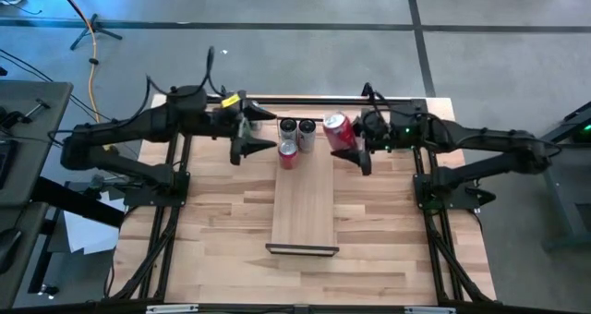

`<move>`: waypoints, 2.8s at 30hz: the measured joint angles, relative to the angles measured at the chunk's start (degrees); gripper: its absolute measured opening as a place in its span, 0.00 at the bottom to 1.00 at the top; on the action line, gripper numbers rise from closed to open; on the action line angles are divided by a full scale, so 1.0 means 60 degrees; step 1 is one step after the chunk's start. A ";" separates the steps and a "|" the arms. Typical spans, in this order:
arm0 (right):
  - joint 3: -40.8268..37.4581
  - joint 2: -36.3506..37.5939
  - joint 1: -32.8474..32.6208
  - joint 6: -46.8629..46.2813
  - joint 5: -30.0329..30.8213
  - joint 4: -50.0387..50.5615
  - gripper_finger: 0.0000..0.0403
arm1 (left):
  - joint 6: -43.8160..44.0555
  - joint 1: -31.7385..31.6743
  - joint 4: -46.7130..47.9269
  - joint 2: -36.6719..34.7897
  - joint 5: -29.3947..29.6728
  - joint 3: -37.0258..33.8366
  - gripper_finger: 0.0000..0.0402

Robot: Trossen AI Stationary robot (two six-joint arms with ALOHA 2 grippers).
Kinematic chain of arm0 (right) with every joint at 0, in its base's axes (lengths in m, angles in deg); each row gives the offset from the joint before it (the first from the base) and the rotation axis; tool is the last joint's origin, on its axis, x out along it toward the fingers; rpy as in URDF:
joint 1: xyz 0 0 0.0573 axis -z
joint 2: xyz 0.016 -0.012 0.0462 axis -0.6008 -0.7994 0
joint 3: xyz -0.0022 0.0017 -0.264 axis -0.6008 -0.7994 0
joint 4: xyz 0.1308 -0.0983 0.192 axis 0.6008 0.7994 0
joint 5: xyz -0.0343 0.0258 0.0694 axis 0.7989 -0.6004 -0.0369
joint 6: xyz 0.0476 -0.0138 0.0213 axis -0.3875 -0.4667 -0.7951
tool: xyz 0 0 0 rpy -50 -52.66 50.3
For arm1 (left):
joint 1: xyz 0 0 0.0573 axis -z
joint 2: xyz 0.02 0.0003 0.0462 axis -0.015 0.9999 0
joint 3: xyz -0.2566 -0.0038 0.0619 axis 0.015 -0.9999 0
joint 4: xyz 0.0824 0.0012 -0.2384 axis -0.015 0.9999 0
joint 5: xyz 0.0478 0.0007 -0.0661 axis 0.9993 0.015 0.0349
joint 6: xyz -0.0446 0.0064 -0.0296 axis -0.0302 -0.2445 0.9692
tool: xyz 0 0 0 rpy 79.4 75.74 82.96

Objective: Place canned beverage on shelf
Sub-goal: Put the left red soda can, aligned with the other red soda can on the shelf

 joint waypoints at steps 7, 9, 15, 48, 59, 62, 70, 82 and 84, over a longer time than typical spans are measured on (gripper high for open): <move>0.0000 -0.0752 -0.0837 0.0415 0.0450 -0.0344 0.70 | -0.0540 0.0261 0.0194 0.1218 -0.0004 0.0884 0.90; 0.0000 -0.1012 -0.1013 0.0625 0.0576 -0.0419 0.70 | -0.0540 0.0341 0.0172 0.1511 -0.0012 0.0978 0.90; 0.0004 -0.1510 -0.1301 0.0740 0.0961 -0.0689 0.70 | -0.0310 0.0552 0.0203 0.2125 -0.0139 0.1021 0.90; 0.0011 -0.2326 -0.1618 0.1742 0.1380 -0.1269 0.70 | -0.1124 0.1203 -0.0609 0.3497 0.0636 0.1032 0.90; 0.0011 -0.2303 -0.1615 0.2596 0.1448 -0.1341 0.72 | -0.1348 0.1213 -0.0415 0.3468 0.0758 0.1024 0.60; 0.0013 -0.2273 -0.1618 0.2295 0.1505 -0.1400 0.86 | -0.1292 0.1210 -0.0099 0.3477 0.0947 0.1024 0.57; 0.0022 -0.1967 -0.1612 0.2240 0.2371 -0.1090 0.93 | -0.1430 0.1019 0.1045 0.3119 0.1700 0.1013 0.57; 0.0018 0.0313 -0.1254 0.1722 0.5887 0.1767 0.93 | 0.0370 0.1627 0.2567 0.2978 0.2128 0.1026 0.57; 0.0018 0.0591 -0.1154 0.1575 0.6205 0.1888 0.93 | 0.0313 0.1879 0.2896 0.3189 0.2138 0.1030 0.57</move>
